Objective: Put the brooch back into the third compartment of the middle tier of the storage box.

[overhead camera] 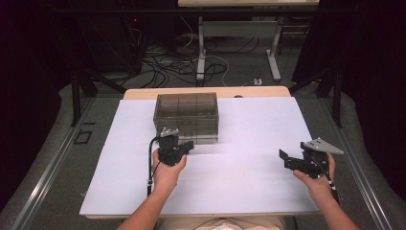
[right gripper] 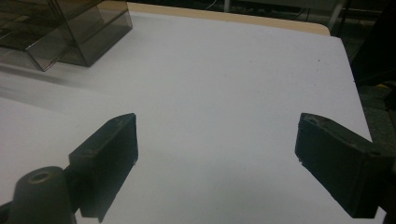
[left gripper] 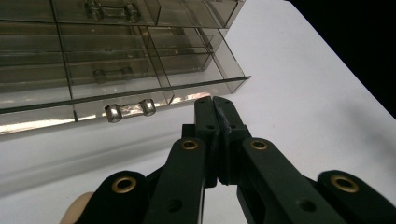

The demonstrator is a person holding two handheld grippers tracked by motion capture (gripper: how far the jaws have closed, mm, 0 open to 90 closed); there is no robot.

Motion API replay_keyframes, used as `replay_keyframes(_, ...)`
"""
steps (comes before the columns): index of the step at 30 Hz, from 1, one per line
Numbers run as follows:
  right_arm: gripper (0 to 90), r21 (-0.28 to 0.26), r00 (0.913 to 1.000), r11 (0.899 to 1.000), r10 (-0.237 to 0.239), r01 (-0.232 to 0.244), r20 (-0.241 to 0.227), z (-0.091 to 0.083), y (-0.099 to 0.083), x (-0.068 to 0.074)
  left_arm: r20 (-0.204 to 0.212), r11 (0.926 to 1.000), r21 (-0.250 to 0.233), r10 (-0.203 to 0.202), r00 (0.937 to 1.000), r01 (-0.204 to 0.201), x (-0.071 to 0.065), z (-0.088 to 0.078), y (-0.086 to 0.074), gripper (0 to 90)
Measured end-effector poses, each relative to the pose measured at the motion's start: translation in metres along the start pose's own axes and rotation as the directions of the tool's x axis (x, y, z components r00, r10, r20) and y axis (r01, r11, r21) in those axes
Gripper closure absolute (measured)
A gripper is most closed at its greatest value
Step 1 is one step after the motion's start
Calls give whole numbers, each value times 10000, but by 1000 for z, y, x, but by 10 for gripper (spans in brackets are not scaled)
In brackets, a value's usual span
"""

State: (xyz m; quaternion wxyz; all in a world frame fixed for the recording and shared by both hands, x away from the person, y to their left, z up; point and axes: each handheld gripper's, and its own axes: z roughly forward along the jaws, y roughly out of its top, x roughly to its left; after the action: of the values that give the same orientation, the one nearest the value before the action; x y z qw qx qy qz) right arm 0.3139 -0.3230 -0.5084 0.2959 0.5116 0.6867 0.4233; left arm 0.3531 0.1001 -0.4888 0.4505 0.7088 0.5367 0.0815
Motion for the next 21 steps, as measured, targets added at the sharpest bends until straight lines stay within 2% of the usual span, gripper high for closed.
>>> replay_keyframes(10,139,29,9998,9999,-159,159,-115,0,1,2,75,10000,35,-17,10000,16,-5,4,5,900)
replay_keyframes(13,149,70,9990,9991,-425,426,-108,-1,1,2,134,9998,155,80,9999,-83,-7,5,7,900)
replay_keyframes(20,148,-49,9999,9999,116,-116,0,-3,1,-1,182,9996,169,239,9995,-242,-12,7,14,900)
replay_keyframes(21,147,-64,10000,10000,72,-72,-25,-3,1,-2,161,9997,149,215,9996,-217,-14,8,15,900)
